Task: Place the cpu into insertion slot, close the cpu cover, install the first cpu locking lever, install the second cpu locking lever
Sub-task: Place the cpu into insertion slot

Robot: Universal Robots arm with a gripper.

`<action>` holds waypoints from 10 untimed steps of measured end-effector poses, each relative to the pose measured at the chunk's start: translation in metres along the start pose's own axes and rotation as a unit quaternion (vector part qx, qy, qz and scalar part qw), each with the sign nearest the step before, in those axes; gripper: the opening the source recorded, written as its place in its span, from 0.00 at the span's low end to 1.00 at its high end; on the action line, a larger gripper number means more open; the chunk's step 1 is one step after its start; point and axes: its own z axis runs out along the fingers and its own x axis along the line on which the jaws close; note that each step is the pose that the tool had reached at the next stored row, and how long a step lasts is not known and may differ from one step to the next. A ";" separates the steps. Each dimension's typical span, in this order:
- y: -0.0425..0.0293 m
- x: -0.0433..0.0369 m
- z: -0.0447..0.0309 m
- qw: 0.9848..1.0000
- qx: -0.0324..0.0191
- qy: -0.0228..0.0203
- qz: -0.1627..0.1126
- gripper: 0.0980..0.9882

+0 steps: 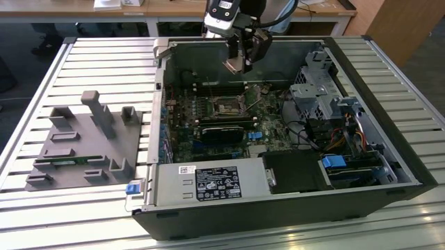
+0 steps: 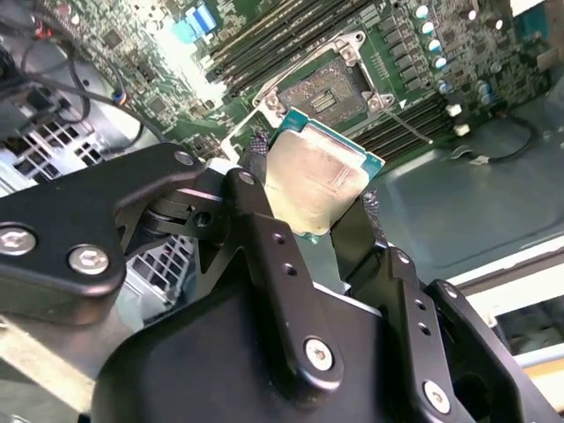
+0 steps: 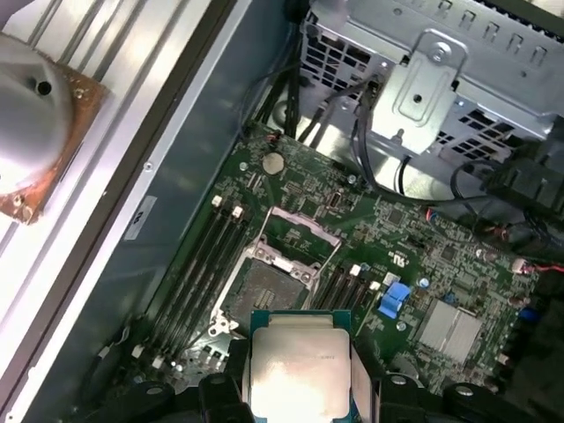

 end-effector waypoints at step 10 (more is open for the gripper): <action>-0.0010 0.0004 0.0029 0.998 -0.001 -0.005 0.059 0.49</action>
